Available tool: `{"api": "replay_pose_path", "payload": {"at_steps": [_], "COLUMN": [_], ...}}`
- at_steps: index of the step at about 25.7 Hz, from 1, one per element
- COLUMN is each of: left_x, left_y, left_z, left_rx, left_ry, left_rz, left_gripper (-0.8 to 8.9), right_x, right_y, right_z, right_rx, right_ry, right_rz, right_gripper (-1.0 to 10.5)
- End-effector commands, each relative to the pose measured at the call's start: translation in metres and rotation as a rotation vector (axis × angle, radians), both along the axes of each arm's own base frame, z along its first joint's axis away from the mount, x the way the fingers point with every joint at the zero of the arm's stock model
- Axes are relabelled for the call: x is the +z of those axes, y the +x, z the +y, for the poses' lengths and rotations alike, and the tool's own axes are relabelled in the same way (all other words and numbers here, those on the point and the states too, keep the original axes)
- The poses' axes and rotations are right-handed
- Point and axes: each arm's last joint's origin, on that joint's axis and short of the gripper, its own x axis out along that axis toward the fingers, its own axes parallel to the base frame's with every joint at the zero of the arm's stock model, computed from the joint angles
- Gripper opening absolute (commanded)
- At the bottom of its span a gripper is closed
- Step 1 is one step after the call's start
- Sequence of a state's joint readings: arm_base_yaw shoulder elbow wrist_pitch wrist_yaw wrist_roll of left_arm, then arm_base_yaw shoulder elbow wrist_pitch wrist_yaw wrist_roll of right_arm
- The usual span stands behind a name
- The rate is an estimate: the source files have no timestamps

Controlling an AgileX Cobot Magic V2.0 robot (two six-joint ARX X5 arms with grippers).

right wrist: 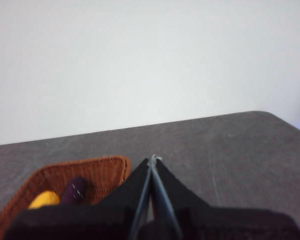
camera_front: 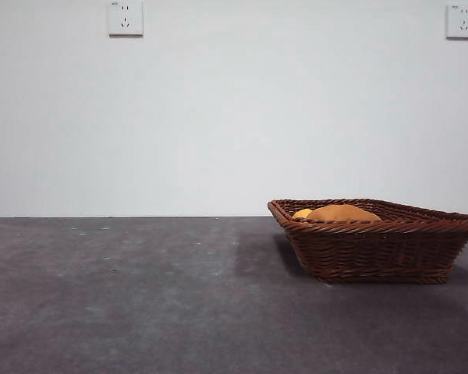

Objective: Help me put the vegetables on the table into the basket

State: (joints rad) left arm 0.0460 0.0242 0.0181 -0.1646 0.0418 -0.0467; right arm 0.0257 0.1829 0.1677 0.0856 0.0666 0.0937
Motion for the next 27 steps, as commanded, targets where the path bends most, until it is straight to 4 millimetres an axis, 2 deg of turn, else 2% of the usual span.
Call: {"api": "replay_pose_path", "payload": {"at_steps": [1, 8, 19, 27], "left_x": [-0.003, -0.003, -0.003, -0.003], "left_y": [0.000, 0.000, 0.000, 0.000], "left_z": [0.000, 0.000, 0.000, 0.000], "left_rx": [0.001, 0.001, 0.001, 0.001], "left_ry": [-0.009, -0.009, -0.009, -0.009], "left_rz": [0.008, 0.008, 0.008, 0.008], "left_gripper": [-0.04, -0.04, -0.04, -0.04], "right_x": [-0.014, -0.042, -0.052, -0.064], "right_y": [-0.003, -0.003, -0.005, -0.007], "right_z": [0.000, 0.000, 0.000, 0.000], "right_rx": [-0.006, -0.007, -0.007, 0.001], "right_ry": [0.007, -0.021, -0.146, -0.158], "right_rz": [-0.020, 0.018, 0.124, 0.248], "right_gripper": [0.0, 0.0, 0.0, 0.0]}}
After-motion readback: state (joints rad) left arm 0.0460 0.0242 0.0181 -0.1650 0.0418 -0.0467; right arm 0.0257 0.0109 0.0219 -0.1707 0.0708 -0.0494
